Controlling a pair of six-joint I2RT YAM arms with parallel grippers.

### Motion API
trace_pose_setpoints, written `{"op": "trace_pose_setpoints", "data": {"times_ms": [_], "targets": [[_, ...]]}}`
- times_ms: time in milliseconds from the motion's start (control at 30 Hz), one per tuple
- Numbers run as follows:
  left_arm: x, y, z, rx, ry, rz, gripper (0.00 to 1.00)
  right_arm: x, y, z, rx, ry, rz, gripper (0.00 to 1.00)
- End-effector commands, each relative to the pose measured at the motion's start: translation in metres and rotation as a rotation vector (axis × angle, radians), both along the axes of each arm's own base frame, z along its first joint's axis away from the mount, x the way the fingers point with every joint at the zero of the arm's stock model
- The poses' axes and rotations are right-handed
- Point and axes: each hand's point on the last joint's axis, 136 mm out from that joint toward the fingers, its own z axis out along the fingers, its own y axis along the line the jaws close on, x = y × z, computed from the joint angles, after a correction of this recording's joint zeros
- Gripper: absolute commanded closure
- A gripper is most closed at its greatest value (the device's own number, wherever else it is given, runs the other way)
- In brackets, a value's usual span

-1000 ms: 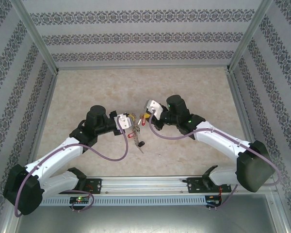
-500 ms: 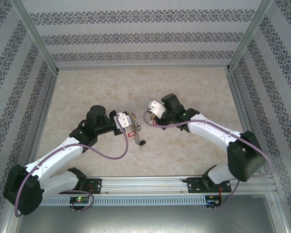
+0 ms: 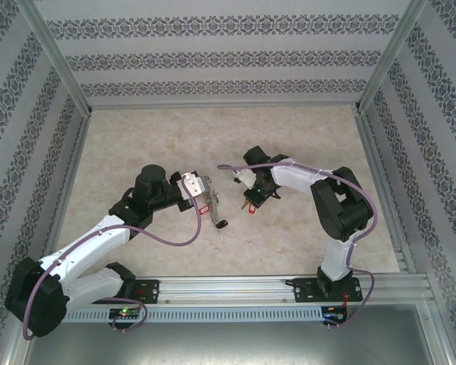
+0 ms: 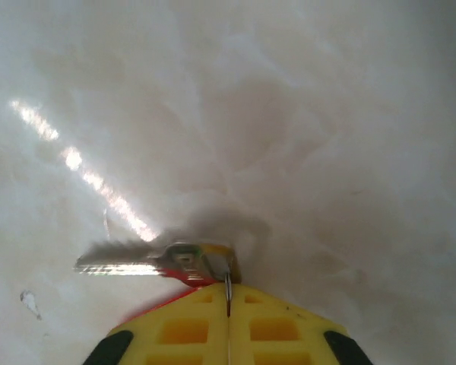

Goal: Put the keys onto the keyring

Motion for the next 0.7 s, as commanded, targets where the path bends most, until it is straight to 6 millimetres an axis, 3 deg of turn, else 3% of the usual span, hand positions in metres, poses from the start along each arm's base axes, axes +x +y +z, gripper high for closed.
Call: {"op": "trace_pose_setpoints", "data": {"times_ms": [0, 100, 233, 667], "targets": [[0.006, -0.001, 0.027, -0.064, -0.064, 0.012, 1.0, 0.001, -0.01, -0.005, -0.021, 0.016, -0.06, 0.8], [0.005, 0.0, 0.026, -0.054, -0.061, 0.012, 1.0, 0.0, -0.012, 0.005, 0.031, 0.021, -0.113, 0.72], [0.003, 0.0, 0.024, -0.053, -0.059, 0.006, 1.0, -0.005, -0.012, 0.015, 0.163, 0.104, -0.221, 0.72], [0.0, 0.002, 0.022, -0.06, -0.049, 0.012, 1.0, -0.019, 0.002, 0.016, 0.232, 0.214, -0.185, 0.73]]}}
